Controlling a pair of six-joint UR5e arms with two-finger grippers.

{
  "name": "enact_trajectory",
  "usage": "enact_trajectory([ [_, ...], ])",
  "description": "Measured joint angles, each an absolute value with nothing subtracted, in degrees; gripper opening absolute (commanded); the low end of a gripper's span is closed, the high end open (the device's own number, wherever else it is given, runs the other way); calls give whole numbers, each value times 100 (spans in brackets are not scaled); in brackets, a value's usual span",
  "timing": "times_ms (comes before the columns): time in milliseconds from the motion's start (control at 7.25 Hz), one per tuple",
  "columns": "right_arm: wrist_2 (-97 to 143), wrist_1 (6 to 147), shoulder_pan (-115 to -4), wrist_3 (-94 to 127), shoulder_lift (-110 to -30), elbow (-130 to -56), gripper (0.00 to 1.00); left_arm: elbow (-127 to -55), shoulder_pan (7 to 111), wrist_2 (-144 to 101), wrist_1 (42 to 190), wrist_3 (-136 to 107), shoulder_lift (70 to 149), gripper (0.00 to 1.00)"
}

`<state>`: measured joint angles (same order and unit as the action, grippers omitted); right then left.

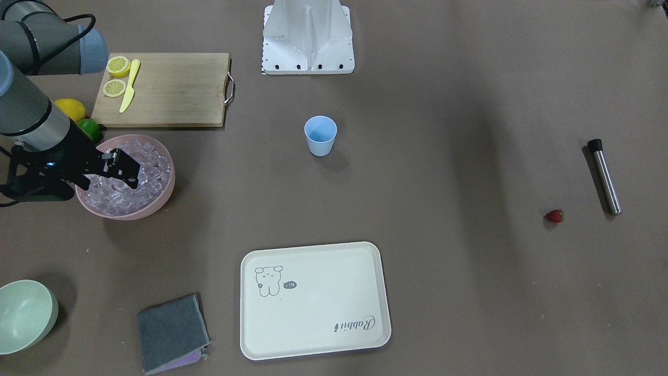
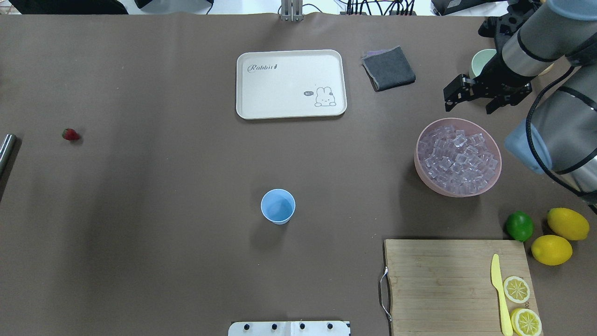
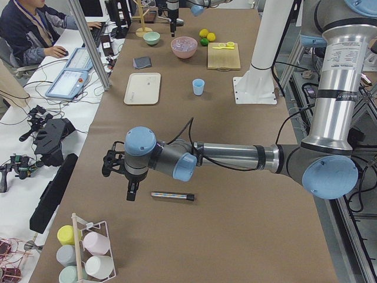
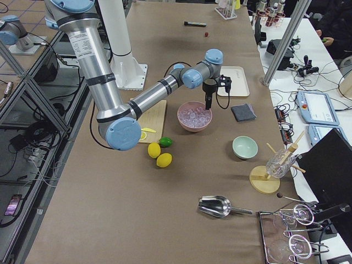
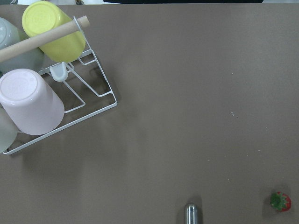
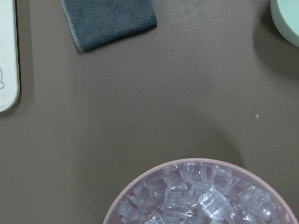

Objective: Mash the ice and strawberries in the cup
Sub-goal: 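Move the right gripper over the pink bowl of ice cubes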

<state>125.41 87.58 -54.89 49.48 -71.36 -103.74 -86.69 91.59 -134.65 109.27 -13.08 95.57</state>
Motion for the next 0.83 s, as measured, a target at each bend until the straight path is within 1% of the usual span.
enact_trajectory([
  [414,12298,8031,-5199,5215,-7704,-10386,99,-8658,9161,-13475,10933,-1303,9551,98],
  [828,12037,7961,-4829,5849,-7739,-10473,98,-8656,9159,-13482,10934,-1301,9523,98],
])
